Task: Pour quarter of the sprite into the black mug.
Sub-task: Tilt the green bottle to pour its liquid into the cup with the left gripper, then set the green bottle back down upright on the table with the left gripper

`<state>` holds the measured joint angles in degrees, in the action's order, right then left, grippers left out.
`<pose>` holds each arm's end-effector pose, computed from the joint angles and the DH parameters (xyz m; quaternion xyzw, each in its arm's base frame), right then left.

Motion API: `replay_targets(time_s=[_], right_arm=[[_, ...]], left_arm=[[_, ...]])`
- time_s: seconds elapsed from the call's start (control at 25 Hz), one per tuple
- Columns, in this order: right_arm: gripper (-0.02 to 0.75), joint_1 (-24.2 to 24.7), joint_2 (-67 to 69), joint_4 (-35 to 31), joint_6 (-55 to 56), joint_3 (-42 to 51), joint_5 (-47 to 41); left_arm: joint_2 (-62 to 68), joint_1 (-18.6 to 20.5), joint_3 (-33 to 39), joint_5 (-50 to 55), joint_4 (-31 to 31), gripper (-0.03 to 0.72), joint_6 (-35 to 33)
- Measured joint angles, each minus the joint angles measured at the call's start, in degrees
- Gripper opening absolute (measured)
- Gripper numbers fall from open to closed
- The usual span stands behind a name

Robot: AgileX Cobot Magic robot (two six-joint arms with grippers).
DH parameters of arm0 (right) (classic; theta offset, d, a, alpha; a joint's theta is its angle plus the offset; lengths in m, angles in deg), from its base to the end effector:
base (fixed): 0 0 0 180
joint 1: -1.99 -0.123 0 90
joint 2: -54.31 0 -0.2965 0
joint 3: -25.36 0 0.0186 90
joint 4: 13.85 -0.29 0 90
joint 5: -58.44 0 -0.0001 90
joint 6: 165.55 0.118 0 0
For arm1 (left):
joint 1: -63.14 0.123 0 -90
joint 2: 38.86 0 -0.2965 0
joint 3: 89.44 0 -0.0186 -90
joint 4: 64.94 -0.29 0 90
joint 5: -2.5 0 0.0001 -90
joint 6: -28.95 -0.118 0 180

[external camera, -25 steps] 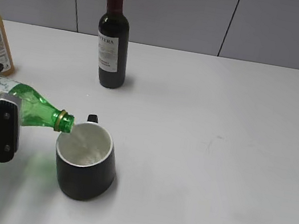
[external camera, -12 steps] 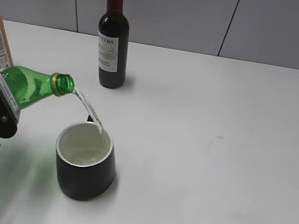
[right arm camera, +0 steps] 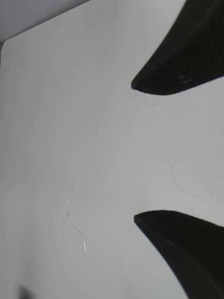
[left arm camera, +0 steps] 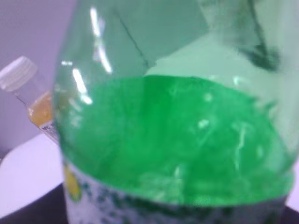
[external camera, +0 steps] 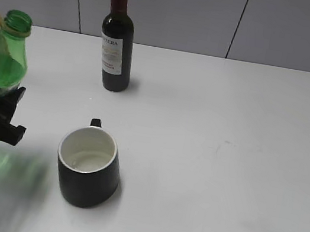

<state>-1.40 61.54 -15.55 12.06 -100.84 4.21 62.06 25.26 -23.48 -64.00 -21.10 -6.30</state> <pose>0.0569 0.0062 0.2666 -0.0417 0.8435 0.0195 0.5352 0.2250 -0.0801 0.1077 0.1567 0.7711 0.1540 0.5976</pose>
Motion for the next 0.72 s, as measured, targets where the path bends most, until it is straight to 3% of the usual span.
replay_targets(time_s=[0.16, 0.32, 0.52, 0.72], right_arm=[[0.583, 0.0, 0.0, 0.0, 0.0, 0.0, 0.0], [0.583, 0.0, 0.0, 0.0, 0.0, 0.0, 0.0], [0.583, 0.0, 0.0, 0.0, 0.0, 0.0, 0.0], [0.583, 0.0, 0.0, 0.0, 0.0, 0.0, 0.0]], left_arm=[[0.0, 3.63, -0.13, 0.0, -5.19, 0.452, 13.74], [0.25, 10.3, -1.82, 0.05, -13.56, 0.452, 22.34], [4.1, 17.55, -8.15, -0.31, -25.06, 0.452, 27.71], [10.31, 18.86, -15.46, -0.38, -28.85, 0.452, 30.72]])
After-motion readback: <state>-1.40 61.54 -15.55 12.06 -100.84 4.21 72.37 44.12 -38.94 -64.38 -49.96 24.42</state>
